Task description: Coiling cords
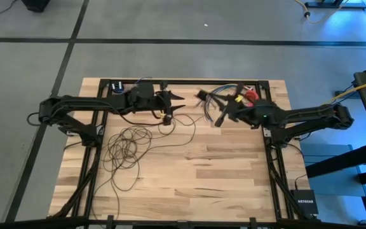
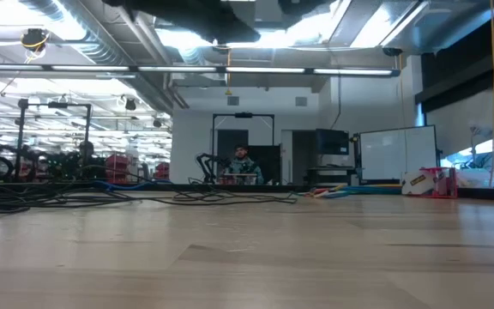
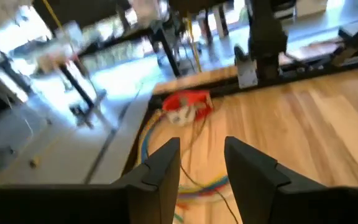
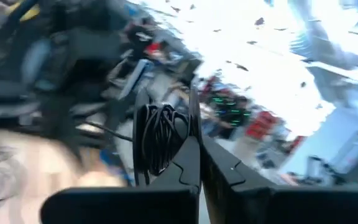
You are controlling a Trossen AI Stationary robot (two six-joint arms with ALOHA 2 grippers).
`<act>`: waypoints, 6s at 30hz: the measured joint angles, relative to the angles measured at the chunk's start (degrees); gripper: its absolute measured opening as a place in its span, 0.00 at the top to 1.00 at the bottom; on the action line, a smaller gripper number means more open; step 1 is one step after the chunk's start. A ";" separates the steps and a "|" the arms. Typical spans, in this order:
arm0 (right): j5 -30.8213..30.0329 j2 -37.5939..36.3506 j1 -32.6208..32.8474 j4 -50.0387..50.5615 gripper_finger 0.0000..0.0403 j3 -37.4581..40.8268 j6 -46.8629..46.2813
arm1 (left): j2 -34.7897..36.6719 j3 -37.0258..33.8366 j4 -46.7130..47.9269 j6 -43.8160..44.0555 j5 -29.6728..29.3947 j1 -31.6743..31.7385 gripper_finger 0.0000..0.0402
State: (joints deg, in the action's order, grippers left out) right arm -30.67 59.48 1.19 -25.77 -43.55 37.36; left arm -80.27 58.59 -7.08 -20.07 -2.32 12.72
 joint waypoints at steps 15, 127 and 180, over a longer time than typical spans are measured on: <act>-1.14 2.67 -2.73 -1.15 0.99 0.07 0.44 | -25.28 1.94 -41.84 10.68 1.02 -1.37 0.70; -1.71 2.39 -2.71 2.47 0.99 0.09 1.58 | -46.06 21.38 -35.42 2.14 5.52 2.26 0.98; -10.78 8.34 -6.79 24.77 0.99 0.07 -9.97 | -10.80 8.31 -1.44 0.74 -5.15 2.68 0.99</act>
State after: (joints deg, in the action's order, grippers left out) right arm -41.45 67.82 -5.60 -1.00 -43.48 27.39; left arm -91.07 66.90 -8.52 -19.33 -7.46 15.40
